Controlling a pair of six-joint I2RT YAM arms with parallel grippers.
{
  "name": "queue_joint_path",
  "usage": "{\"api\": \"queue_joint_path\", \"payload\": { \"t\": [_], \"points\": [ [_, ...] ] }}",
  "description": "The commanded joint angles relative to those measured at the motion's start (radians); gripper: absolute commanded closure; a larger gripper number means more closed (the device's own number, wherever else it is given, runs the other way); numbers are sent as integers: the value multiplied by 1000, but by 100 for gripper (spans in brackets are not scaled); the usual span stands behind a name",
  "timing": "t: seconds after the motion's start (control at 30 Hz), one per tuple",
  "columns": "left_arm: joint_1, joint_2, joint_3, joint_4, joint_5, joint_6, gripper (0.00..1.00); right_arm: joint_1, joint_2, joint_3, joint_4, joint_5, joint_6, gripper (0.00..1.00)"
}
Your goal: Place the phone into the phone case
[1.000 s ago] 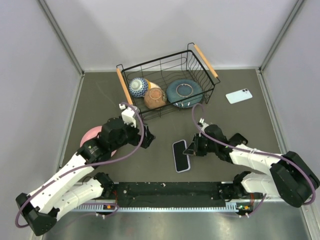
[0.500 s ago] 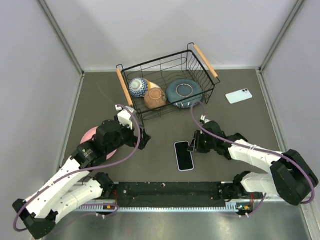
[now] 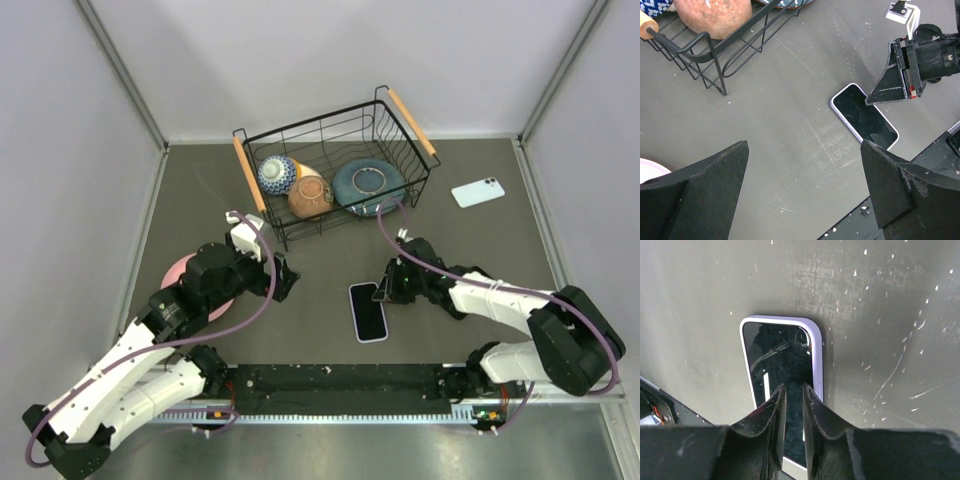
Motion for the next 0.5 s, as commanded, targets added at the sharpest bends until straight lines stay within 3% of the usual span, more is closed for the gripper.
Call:
{"api": "queue_joint_path", "payload": {
  "t": [0.0,0.2,0.3,0.37,0.47],
  "points": [
    [0,-11,33,23,12,13,1,-11,12,-7,44,17,65,82],
    [0,-30,33,22,4,16,1,-27,-58,67,-37,107,67,73],
    [0,-50,28,23,-13,16,1,-98,-100,154,-149,216,48,67],
    [0,-66,25,26,-28,14,1,-211,-126,206,-214,273,50,62],
    [0,-88,20,26,-47,13,1,-369,-151,254,-245,315,47,39]
  ]
}}
